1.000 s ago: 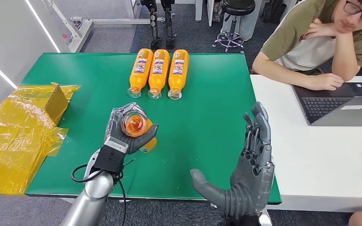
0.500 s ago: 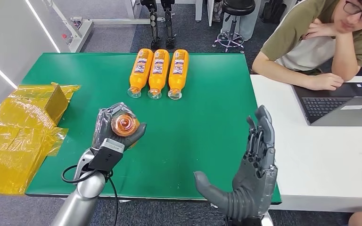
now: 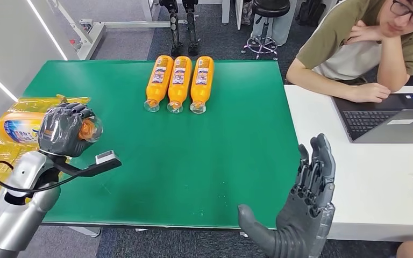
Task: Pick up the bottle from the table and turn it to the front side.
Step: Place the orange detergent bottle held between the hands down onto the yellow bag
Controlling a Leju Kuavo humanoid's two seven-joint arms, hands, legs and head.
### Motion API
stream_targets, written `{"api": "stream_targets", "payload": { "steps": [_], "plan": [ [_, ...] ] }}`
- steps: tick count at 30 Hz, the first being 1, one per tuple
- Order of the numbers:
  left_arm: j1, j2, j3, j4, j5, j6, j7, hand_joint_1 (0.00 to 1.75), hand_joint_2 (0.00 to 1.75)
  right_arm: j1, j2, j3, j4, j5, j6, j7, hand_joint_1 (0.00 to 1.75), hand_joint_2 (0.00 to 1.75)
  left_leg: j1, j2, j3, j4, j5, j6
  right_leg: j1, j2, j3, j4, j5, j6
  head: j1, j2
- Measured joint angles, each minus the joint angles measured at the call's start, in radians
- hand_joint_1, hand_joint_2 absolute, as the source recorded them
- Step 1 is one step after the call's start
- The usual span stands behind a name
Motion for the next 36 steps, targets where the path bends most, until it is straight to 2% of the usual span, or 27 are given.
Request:
{"api": "stream_targets", "payload": {
  "steps": [4,8,14,16,20,23,28,32,36],
  "plan": [
    [-0.011,0.036,-0.004,0.007,-0.025,-0.015,0.015,1.75,1.75,0.002,-0.003,0.003,-0.005,0.001,0.001,0.003,0.00,1.75,0.000,0.000,0.000,0.000,0.000,0.000,0.000,0.001,0.000,-0.001,0.000,0.000,0.000,0.000],
    [-0.058,0.067,-0.034,0.072,-0.062,-0.051,0.029,1.75,1.75,0.005,-0.005,0.004,-0.009,0.003,0.011,0.008,0.00,1.75,0.000,0.000,0.000,0.000,0.000,0.000,0.000,0.000,0.000,-0.001,0.000,0.000,0.000,0.000],
    [-0.105,0.083,-0.077,0.188,-0.068,-0.055,0.030,1.75,1.75,0.016,-0.007,0.004,-0.018,0.009,0.015,0.010,0.00,1.75,0.000,0.001,0.000,0.000,0.000,0.000,0.000,0.001,0.000,-0.001,0.001,-0.001,0.000,0.000],
    [-0.111,0.097,-0.096,0.206,-0.096,-0.094,0.030,1.75,1.75,0.018,-0.009,0.005,-0.021,0.009,0.027,0.014,0.00,1.75,0.000,0.002,0.000,0.000,0.000,-0.001,0.000,0.001,-0.001,-0.001,0.001,-0.001,0.000,0.000],
    [-0.150,0.153,-0.155,0.271,-0.137,-0.214,-0.029,1.75,1.75,0.019,-0.014,0.011,-0.023,0.002,0.053,0.015,0.00,1.75,0.001,0.003,0.000,0.000,-0.001,-0.001,0.000,0.002,-0.002,-0.001,0.001,-0.001,0.000,0.000],
    [-0.207,0.167,-0.205,0.362,-0.136,-0.270,-0.102,1.75,1.75,0.018,-0.015,0.013,-0.022,-0.007,0.062,0.011,0.00,1.75,0.001,0.002,0.000,0.000,0.000,-0.001,0.000,0.001,-0.001,0.000,0.001,-0.002,0.000,0.000],
    [-0.341,0.163,-0.324,0.589,-0.142,-0.372,-0.210,1.75,1.75,0.015,-0.017,0.017,-0.022,-0.020,0.069,0.006,0.00,1.75,0.001,0.002,0.000,0.000,0.000,-0.002,0.000,0.002,-0.001,0.000,0.001,-0.002,0.000,0.000],
    [-0.435,0.126,-0.404,0.769,-0.145,-0.428,-0.222,1.75,1.75,0.013,-0.017,0.019,-0.022,-0.012,0.070,0.014,0.00,1.75,0.000,0.002,0.000,0.000,0.000,-0.002,0.000,0.002,-0.001,0.000,0.002,-0.002,0.000,0.000],
    [-0.473,0.089,-0.443,0.884,-0.140,-0.441,-0.222,1.75,1.75,0.012,-0.017,0.019,-0.022,-0.008,0.070,0.020,0.00,1.75,0.000,0.003,0.000,0.000,0.000,-0.002,0.000,0.003,-0.001,0.000,0.002,-0.002,0.000,0.000]
  ]
}}
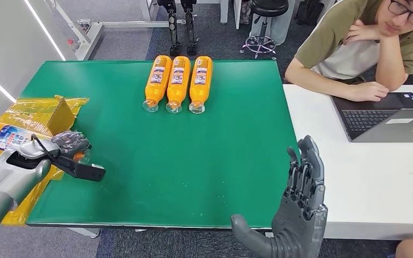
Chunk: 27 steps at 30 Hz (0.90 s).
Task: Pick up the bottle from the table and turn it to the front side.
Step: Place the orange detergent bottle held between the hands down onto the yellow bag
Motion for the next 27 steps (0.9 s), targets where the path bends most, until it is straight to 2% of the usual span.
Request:
{"api": "stream_targets", "payload": {
  "steps": [11,16,24,27],
  "plan": [
    [-0.034,-0.035,-0.034,0.098,0.002,-0.003,-0.001,1.75,1.75,0.000,0.000,0.000,0.000,0.000,-0.001,0.001,0.00,1.75,0.000,0.000,0.000,0.000,0.000,0.000,0.000,0.000,0.000,0.000,0.000,0.000,0.000,0.000],
    [-0.048,-0.048,-0.048,0.122,0.012,-0.062,-0.055,1.75,1.75,-0.003,0.000,0.001,0.001,-0.003,0.007,0.001,0.00,1.75,0.000,0.000,0.000,0.000,0.000,0.000,0.000,-0.001,0.000,0.000,0.000,0.000,0.000,0.000],
    [-0.082,-0.136,-0.054,0.165,0.093,-0.145,-0.048,1.75,1.75,-0.016,0.003,0.009,0.006,0.000,0.004,0.006,0.00,1.75,-0.001,-0.005,0.000,0.000,0.000,0.000,0.000,-0.005,0.002,0.000,0.000,0.000,0.000,0.000],
    [-0.082,-0.152,-0.054,0.172,0.126,-0.138,-0.049,0.44,1.75,-0.019,0.003,0.010,0.007,0.000,0.006,0.009,0.00,1.75,-0.001,-0.004,0.001,0.000,0.000,0.000,0.000,-0.005,0.003,0.000,0.000,0.000,0.000,0.000]
  ]
}}
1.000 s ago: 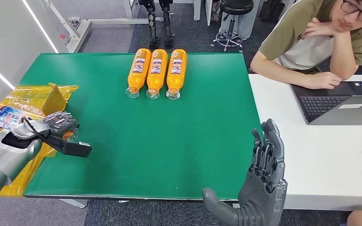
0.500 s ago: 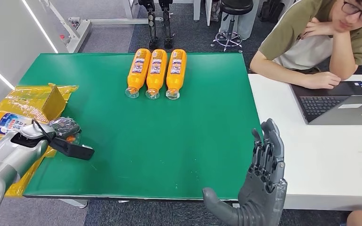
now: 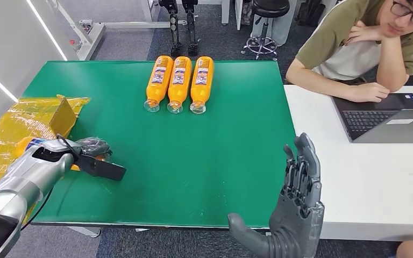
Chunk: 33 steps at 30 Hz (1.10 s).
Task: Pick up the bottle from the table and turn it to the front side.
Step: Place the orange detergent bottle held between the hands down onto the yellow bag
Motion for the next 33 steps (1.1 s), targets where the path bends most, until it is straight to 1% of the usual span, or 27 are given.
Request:
{"api": "stream_targets", "payload": {
  "steps": [1,5,9,16,20,26,30,33],
  "plan": [
    [0.002,-0.005,0.002,0.001,0.015,0.009,-0.002,0.00,1.75,-0.002,0.000,0.001,0.001,0.000,0.000,0.000,0.00,1.75,0.000,0.000,0.000,0.000,0.000,0.000,0.000,0.000,0.000,0.000,0.000,0.000,0.000,0.000],
    [0.015,-0.023,0.025,0.005,0.076,0.045,-0.004,0.00,1.75,-0.013,0.000,0.007,0.007,-0.004,-0.008,-0.002,0.00,1.75,0.000,-0.001,0.001,0.000,0.000,0.000,0.000,-0.002,0.001,0.000,0.000,0.000,0.000,0.000],
    [0.020,-0.036,0.044,0.007,0.095,0.044,-0.002,0.00,1.75,-0.016,0.000,0.010,0.009,-0.004,-0.018,-0.002,0.00,1.75,0.000,-0.001,0.001,0.000,0.000,0.000,0.000,-0.001,0.001,0.001,0.000,0.000,0.000,0.000],
    [0.028,-0.039,0.067,0.008,0.111,0.046,-0.003,0.00,1.75,-0.015,0.000,0.010,0.009,-0.003,-0.023,-0.002,0.00,1.75,0.000,-0.001,0.001,0.000,0.000,0.000,0.000,-0.001,0.002,0.001,0.000,0.000,0.000,0.000],
    [0.039,-0.037,0.084,0.008,0.137,0.059,-0.019,0.00,1.75,-0.014,0.000,0.010,0.008,-0.001,-0.023,-0.002,0.00,1.75,0.000,-0.001,0.002,0.000,0.000,0.000,0.000,-0.001,0.002,0.001,0.000,0.000,0.000,0.000],
    [0.067,-0.034,0.136,0.008,0.217,0.105,-0.080,0.00,1.75,-0.008,0.000,0.007,0.003,0.011,-0.023,0.000,0.00,1.75,0.000,-0.001,0.002,0.000,0.000,0.000,0.000,-0.001,0.002,0.001,0.000,0.000,0.000,0.000],
    [0.096,-0.027,0.184,-0.011,0.304,0.135,-0.161,0.00,1.75,0.001,0.000,0.002,-0.007,0.021,-0.022,0.004,0.00,1.75,0.000,0.001,0.002,0.000,0.000,0.000,0.000,0.001,0.001,0.001,0.000,0.000,0.000,0.000],
    [0.126,-0.018,0.231,-0.064,0.399,0.157,-0.221,0.00,1.75,0.015,0.000,-0.007,-0.019,0.027,-0.018,0.004,0.00,1.75,0.000,0.001,0.001,0.000,0.000,0.000,0.000,0.001,0.000,0.001,0.000,0.000,0.000,0.000]
  ]
}}
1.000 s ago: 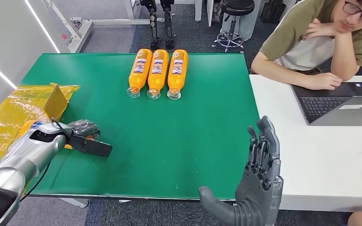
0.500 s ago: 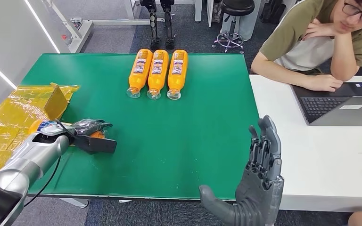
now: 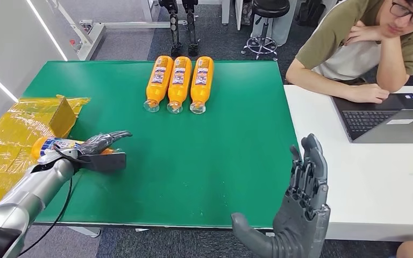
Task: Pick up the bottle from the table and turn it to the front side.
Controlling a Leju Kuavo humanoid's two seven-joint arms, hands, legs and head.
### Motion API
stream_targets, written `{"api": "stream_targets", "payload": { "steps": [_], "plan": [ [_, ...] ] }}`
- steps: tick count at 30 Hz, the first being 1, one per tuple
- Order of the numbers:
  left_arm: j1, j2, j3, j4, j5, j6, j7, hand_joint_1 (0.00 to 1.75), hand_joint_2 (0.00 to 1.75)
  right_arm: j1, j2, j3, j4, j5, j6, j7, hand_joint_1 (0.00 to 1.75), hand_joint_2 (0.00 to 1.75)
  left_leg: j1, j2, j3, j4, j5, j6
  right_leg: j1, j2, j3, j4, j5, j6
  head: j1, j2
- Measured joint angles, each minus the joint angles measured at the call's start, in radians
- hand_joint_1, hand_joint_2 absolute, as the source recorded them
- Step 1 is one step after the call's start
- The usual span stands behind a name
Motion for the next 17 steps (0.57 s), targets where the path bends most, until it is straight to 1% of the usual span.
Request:
{"api": "stream_targets", "payload": {
  "steps": [3,5,8,11,12,14,16,17],
  "plan": [
    [0.038,0.013,0.065,-0.093,0.113,0.019,-0.047,0.00,1.75,0.011,-0.001,-0.006,-0.003,-0.008,-0.001,-0.015,0.00,1.75,0.000,0.001,0.000,0.000,0.000,0.000,0.000,0.001,-0.001,0.000,0.000,0.000,0.000,0.000],
    [0.064,0.022,0.111,-0.170,0.175,0.023,-0.062,0.00,1.75,0.014,-0.002,-0.007,-0.003,-0.015,-0.004,-0.024,0.00,1.75,0.000,0.001,0.000,0.000,0.000,0.000,0.000,0.002,-0.001,0.000,0.000,0.000,0.000,0.000],
    [0.093,0.033,0.158,-0.257,0.205,0.021,-0.065,0.00,1.75,0.016,-0.003,-0.008,-0.003,-0.018,-0.006,-0.027,0.00,1.75,0.000,0.001,-0.001,0.000,0.000,0.000,0.000,0.002,-0.001,0.000,0.000,0.000,0.000,0.000],
    [0.116,0.040,0.184,-0.311,0.225,0.017,-0.070,0.00,1.75,0.016,-0.003,-0.008,-0.003,-0.019,-0.006,-0.027,0.00,1.75,0.000,0.001,-0.001,0.000,0.000,0.000,0.000,0.002,-0.001,0.000,0.000,0.000,0.000,0.000],
    [0.127,0.042,0.193,-0.335,0.254,0.009,-0.073,0.00,1.75,0.016,-0.003,-0.008,-0.003,-0.020,-0.007,-0.027,0.00,1.75,0.000,0.001,-0.001,0.000,0.000,0.000,0.000,0.002,-0.001,0.000,0.000,0.000,0.000,0.000],
    [0.158,0.046,0.215,-0.413,0.364,-0.020,-0.081,0.00,1.75,0.015,-0.003,-0.008,-0.004,-0.024,-0.007,-0.024,0.00,1.75,0.000,0.002,-0.001,0.000,0.000,0.000,0.000,0.002,-0.001,0.000,0.000,0.000,0.000,0.000],
    [0.197,0.043,0.244,-0.528,0.536,-0.082,-0.087,0.00,1.75,0.013,-0.003,-0.008,-0.005,-0.031,-0.002,-0.018,0.00,1.75,0.000,0.002,-0.001,0.000,0.000,0.000,0.000,0.002,-0.001,0.000,0.000,0.000,0.000,0.000],
    [0.207,0.041,0.253,-0.561,0.585,-0.101,-0.088,0.00,1.75,0.012,-0.003,-0.008,-0.005,-0.032,0.000,-0.016,0.00,1.75,0.000,0.002,-0.001,0.000,0.000,0.000,0.000,0.002,-0.001,-0.001,0.000,0.000,0.000,0.000]
  ]
}}
